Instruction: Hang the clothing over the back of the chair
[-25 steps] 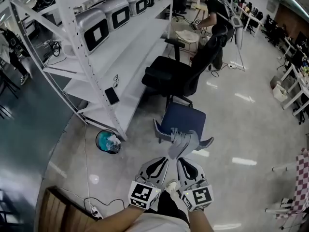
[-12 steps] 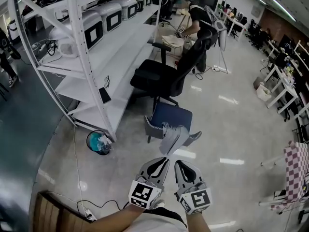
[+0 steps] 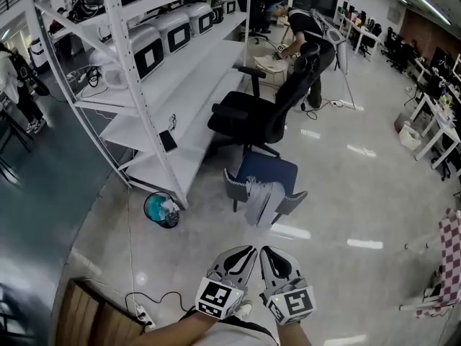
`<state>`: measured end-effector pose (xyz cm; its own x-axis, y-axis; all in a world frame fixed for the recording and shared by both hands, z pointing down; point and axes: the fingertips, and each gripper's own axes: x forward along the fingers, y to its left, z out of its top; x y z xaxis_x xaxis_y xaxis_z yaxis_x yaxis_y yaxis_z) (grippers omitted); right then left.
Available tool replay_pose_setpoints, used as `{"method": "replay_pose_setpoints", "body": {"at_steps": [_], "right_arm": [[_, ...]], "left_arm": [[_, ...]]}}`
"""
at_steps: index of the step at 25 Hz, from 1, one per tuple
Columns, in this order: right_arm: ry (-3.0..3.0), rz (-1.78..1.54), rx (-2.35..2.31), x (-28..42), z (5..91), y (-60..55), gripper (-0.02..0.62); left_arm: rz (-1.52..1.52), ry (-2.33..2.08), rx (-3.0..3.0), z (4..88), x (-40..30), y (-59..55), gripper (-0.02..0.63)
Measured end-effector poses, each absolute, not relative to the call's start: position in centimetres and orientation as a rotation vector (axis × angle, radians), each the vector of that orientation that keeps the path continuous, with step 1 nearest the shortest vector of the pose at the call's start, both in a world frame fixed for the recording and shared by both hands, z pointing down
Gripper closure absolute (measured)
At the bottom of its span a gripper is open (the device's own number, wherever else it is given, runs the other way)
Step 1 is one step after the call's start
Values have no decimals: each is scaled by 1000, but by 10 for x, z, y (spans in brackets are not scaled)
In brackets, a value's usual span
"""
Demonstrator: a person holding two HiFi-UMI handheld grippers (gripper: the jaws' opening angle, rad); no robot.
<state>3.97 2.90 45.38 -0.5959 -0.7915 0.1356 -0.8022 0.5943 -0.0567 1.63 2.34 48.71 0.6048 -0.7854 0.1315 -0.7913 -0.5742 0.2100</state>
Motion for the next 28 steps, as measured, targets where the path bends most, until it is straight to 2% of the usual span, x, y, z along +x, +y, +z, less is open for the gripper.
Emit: {"method": "replay_pose_setpoints", "body": {"at_steps": [13, 28], "right_arm": [[-2747, 23, 1367, 23, 421, 24, 578], [-2749, 57, 1378, 20, 431, 26, 578]], "left_arm": [[-18, -1344, 2631, 460, -7, 9, 571], [4, -1314, 2637, 464, -8, 11, 571]]}}
